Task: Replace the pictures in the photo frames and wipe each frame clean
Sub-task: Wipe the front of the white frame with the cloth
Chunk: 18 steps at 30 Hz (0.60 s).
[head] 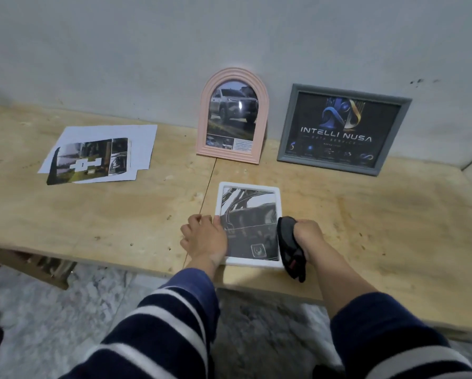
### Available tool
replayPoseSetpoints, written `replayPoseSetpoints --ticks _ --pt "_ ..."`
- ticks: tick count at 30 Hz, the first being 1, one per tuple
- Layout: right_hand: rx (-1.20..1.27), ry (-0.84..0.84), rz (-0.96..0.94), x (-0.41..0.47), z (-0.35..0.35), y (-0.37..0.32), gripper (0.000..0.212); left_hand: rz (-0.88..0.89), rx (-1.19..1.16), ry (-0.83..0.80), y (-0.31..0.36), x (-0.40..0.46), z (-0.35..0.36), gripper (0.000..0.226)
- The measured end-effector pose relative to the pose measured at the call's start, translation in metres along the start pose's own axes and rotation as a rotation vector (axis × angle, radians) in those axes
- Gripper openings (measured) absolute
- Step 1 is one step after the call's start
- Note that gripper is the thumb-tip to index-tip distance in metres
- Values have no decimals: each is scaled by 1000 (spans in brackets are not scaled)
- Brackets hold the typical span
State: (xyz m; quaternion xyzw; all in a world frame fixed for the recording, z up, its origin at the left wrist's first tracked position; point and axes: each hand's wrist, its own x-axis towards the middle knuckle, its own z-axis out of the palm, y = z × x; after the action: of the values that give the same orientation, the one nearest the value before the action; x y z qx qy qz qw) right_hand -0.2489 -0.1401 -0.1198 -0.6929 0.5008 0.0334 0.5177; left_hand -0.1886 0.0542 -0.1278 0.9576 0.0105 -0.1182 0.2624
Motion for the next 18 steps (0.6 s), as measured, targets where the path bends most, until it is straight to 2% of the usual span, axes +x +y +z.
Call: replayPoseSetpoints --ticks 2,5,10,13,18 --pt "61 -34 65 -3 3 3 26 -4 -63 -13 5 -4 2 40" --pt "138 -59 80 -7 3 5 29 -13 -308 -35 7 -7 2 32" --pt "246 -95 94 -20 12 2 36 -80 -535 -61 -5 -10 -13 34" --pt "308 -160 72 -28 30 -4 42 -107 -566 -93 -24 -4 -22 39" --pt "325 -253 3 -45 72 -38 39 -228 -808 -63 -62 15 -58 33"
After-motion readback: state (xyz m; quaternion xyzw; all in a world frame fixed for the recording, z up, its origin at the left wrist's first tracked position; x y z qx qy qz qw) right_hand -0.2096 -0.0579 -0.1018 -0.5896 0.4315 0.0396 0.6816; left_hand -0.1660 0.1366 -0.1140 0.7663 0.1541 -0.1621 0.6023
